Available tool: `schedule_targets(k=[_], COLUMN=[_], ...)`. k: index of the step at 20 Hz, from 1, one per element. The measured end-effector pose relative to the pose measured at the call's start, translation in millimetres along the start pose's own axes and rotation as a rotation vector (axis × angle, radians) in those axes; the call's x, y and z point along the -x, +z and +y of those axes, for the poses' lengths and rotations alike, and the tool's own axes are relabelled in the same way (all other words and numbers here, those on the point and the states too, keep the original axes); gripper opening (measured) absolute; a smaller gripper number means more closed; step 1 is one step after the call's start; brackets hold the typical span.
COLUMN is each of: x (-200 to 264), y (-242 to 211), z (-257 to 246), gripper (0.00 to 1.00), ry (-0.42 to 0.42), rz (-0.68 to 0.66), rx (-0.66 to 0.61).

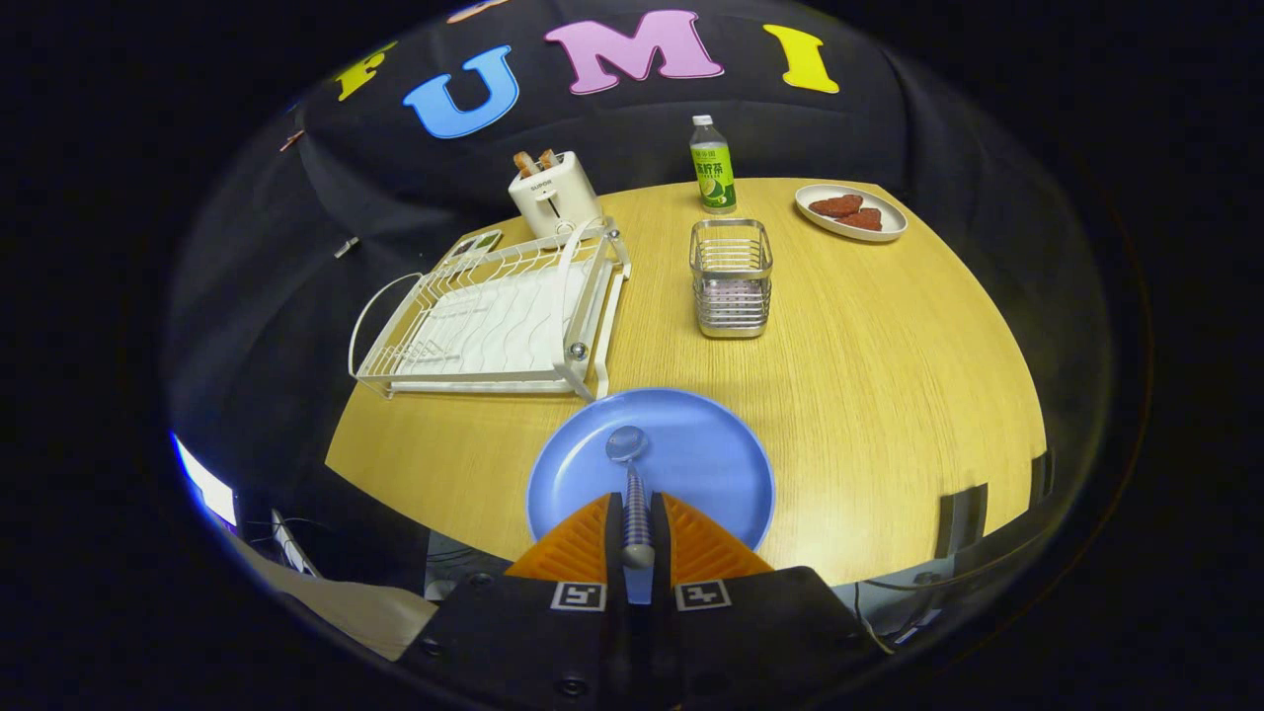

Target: Take the plate from the dish rack, then take the spoon from the basket and place it into the plate.

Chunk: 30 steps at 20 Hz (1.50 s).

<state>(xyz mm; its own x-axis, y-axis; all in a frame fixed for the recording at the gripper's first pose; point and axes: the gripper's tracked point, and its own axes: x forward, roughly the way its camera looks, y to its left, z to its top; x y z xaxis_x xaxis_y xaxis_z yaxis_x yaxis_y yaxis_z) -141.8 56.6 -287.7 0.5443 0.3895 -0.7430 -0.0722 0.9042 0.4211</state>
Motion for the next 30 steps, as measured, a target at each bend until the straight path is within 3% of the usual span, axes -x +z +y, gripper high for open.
schedule_targets(k=[7,11,15,20,22,30], x=[-9,-23,-34,-33,-33,-12], y=[-5,-33,-45,-31,-30,8], z=[-2,-22,-22,-23,-25,-21], gripper=[0.11,0.18,0.25,0.8,0.98,0.99], ry=[0.032,-0.024,-0.024,-0.038,-0.043,-0.047], rz=[-0.029,0.063,0.107,0.071,0.069,-0.026], rx=[0.012,0.019,0.009,0.03,0.034,0.038])
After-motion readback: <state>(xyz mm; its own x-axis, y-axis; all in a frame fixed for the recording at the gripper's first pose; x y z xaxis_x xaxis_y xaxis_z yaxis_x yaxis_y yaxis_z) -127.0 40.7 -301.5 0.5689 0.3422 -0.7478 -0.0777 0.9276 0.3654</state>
